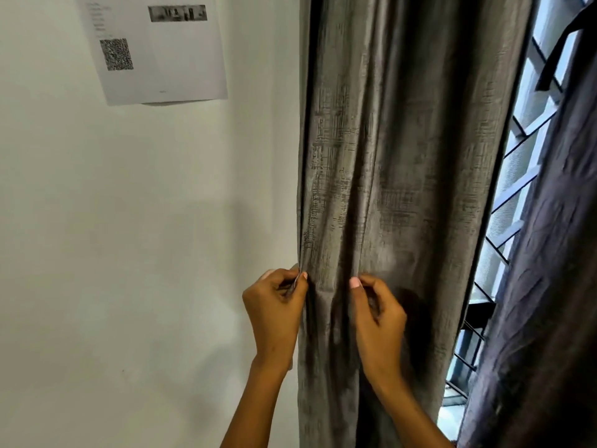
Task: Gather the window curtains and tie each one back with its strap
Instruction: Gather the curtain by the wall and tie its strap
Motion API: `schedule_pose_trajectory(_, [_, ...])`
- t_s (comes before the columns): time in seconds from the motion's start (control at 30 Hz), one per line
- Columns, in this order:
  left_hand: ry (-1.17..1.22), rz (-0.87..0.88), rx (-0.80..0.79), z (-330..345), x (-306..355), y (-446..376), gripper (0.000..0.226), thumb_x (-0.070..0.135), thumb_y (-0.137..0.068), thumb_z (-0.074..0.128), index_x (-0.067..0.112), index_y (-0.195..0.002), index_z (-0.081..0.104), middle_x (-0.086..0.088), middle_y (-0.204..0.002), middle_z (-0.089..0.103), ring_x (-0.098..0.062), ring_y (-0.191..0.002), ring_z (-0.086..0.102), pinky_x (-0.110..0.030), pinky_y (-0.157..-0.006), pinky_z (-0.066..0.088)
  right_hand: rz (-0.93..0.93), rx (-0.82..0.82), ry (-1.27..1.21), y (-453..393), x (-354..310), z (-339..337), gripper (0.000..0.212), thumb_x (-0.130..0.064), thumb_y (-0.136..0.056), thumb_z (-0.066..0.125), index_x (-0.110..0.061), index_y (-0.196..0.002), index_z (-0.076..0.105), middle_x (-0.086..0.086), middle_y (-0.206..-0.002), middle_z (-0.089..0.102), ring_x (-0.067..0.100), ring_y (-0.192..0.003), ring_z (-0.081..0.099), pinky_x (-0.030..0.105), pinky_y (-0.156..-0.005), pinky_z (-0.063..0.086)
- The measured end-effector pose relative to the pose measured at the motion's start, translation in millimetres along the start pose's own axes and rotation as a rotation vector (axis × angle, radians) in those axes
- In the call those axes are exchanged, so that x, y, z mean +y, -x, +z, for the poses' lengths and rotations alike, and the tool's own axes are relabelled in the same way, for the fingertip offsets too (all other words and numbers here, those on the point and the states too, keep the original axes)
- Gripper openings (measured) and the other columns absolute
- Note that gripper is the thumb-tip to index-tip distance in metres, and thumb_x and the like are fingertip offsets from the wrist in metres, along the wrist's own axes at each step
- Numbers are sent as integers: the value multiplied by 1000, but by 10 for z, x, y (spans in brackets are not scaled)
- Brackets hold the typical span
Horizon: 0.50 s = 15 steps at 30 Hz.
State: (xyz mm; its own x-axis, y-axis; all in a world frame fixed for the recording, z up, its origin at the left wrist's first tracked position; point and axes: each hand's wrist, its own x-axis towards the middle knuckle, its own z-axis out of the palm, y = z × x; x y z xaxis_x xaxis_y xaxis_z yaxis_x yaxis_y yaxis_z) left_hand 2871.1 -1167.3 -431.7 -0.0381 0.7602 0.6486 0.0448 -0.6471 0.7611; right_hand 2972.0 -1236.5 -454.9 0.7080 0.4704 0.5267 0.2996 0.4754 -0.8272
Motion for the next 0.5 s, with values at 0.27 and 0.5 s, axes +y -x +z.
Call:
schedule_pose_trajectory(0.27, [31, 64, -79, -12, 9, 65, 3, 13, -78, 75, 15, -80, 73, 7, -72, 68, -5, -67, 66, -12, -64, 52, -98, 74, 199, -199, 55, 59, 17, -10, -75, 79, -15, -77, 63, -6, -67, 63, 7, -62, 61, 14, -59, 49])
schedule_pose_trajectory(0.5, [26, 79, -32, 49, 53, 122, 12, 9, -79, 74, 20, -75, 71, 8, -68, 66, -5, -64, 64, -11, -61, 51, -313, 29, 309, -44, 82, 106, 12, -4, -84, 68, -12, -91, 63, -1, -89, 63, 7, -78, 63, 14, -70, 52])
